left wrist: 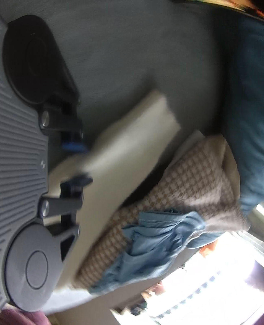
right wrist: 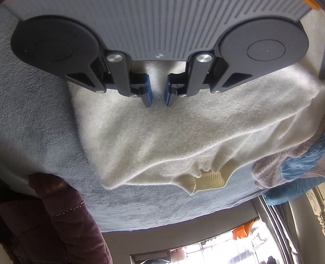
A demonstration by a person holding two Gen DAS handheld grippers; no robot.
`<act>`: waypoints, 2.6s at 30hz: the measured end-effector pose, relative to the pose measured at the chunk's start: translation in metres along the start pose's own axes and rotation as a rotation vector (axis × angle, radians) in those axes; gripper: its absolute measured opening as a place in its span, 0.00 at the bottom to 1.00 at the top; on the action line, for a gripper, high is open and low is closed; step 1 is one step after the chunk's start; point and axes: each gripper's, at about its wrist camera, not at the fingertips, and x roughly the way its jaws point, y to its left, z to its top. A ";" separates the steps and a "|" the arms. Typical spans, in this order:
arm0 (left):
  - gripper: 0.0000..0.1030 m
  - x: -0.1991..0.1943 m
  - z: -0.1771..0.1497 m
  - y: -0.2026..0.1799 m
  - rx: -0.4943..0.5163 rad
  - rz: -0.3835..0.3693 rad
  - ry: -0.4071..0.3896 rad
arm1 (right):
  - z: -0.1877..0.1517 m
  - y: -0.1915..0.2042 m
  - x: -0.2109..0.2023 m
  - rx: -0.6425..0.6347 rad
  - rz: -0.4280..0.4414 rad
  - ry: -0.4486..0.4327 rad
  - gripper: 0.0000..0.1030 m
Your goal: Fold clothes
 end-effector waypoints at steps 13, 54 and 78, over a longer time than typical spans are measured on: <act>0.11 -0.166 -0.063 -0.208 0.732 -0.609 -0.363 | -0.001 -0.010 0.000 0.039 0.041 -0.015 0.13; 0.84 -0.024 -0.185 -0.202 0.770 -0.226 0.003 | 0.068 0.063 0.011 0.111 0.214 0.159 0.07; 0.85 -0.024 -0.183 -0.205 0.746 -0.185 0.044 | 0.117 0.011 -0.125 0.058 0.146 -0.253 0.06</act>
